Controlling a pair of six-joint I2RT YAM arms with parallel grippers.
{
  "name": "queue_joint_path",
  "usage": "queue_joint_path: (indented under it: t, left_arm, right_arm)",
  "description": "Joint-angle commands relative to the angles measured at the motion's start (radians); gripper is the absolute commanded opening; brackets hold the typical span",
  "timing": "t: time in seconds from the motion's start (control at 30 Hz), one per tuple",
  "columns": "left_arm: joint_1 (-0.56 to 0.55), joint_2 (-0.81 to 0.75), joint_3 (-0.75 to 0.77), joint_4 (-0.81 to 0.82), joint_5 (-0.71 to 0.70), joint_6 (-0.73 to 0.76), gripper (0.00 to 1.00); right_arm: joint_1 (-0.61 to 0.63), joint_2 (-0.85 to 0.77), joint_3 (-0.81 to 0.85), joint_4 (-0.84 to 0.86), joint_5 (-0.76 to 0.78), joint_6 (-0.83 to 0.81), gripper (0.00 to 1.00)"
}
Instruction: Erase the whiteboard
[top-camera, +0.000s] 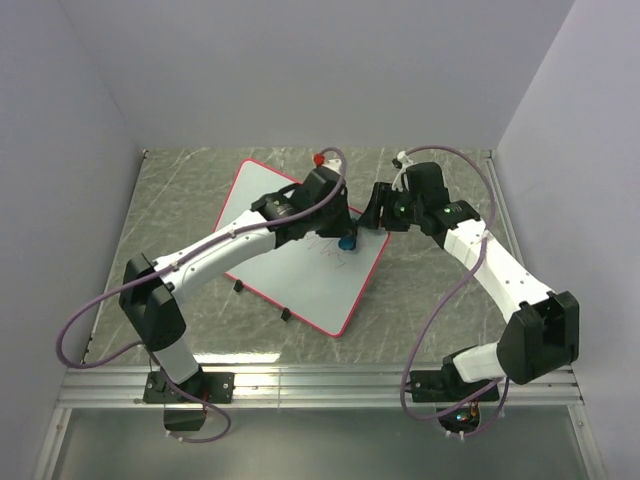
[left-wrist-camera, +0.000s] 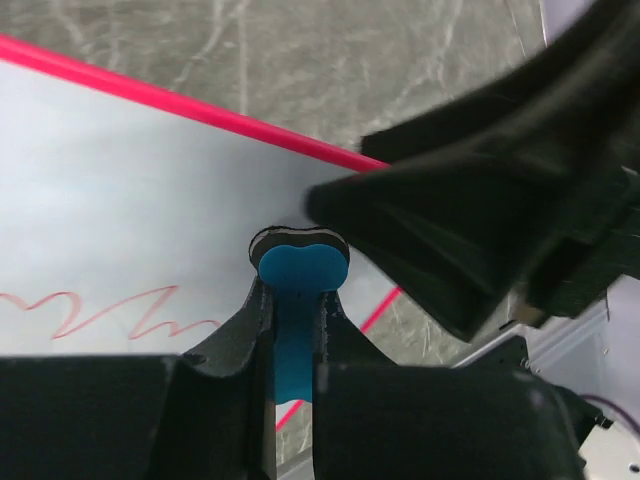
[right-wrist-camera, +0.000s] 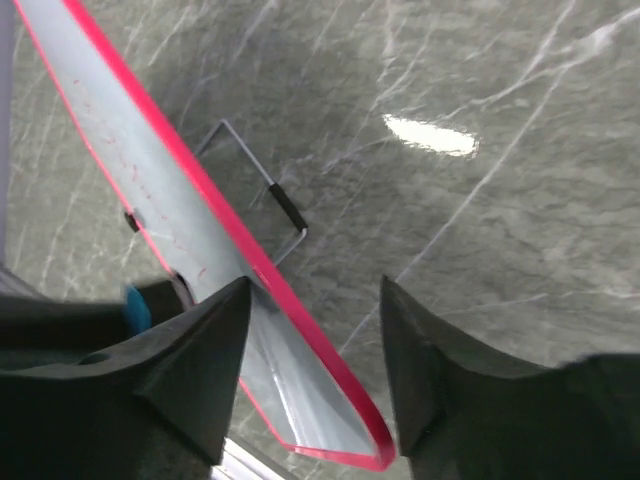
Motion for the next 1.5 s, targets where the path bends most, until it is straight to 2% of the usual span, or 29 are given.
queue_joint_path:
  t: [0.0,0.1,0.2,0.27,0.33,0.4,0.8,0.9,1.03,1.13,1.3,1.47]
  left_arm:
    - [-0.041,0.026,0.068,0.019,0.001,0.047,0.00]
    - [-0.061,0.034,0.051,0.019,-0.009,0.051,0.00]
    - [-0.070,0.014,-0.021,0.054,-0.013,0.053,0.00]
    - [-0.071,-0.005,-0.088,0.092,-0.014,0.053,0.00]
    - [-0.071,-0.015,-0.146,0.112,-0.020,0.048,0.00]
    - [-0.073,-0.020,-0.180,0.137,-0.028,0.041,0.00]
    - [-0.062,-0.057,-0.406,0.195,-0.178,-0.021,0.00]
    - [-0.021,-0.077,-0.507,0.227,-0.177,-0.053,0.00]
    - [0.118,-0.123,-0.709,0.305,-0.148,-0.096,0.00]
    - [0.189,-0.141,-0.785,0.353,-0.120,-0.110,0.00]
    - [0.162,-0.135,-0.754,0.365,-0.117,-0.090,0.00]
    - [0.025,-0.129,-0.685,0.376,-0.066,-0.038,0.00]
  right_arm:
    - [0.014,-0.029,-0.021,0.040,-0.049,-0.034,0.60]
    - [0.015,-0.044,-0.048,0.040,-0.050,-0.043,0.45]
    - [0.017,-0.055,-0.060,0.030,-0.047,-0.054,0.24]
    - [0.017,-0.059,-0.063,0.025,-0.041,-0.061,0.17]
    - [0.018,-0.061,-0.066,0.020,-0.041,-0.064,0.06]
    - [0.018,-0.061,-0.069,0.020,-0.044,-0.072,0.01]
    - [0.024,-0.104,-0.115,0.019,-0.035,-0.087,0.00]
    - [0.024,-0.116,-0.115,0.013,-0.024,-0.089,0.00]
    - [0.024,-0.121,-0.111,0.010,-0.023,-0.091,0.00]
    - [0.024,-0.125,-0.106,0.013,-0.023,-0.089,0.00]
    - [0.024,-0.114,-0.095,0.019,-0.026,-0.084,0.00]
    - [0.024,-0.099,-0.080,0.022,-0.037,-0.080,0.00]
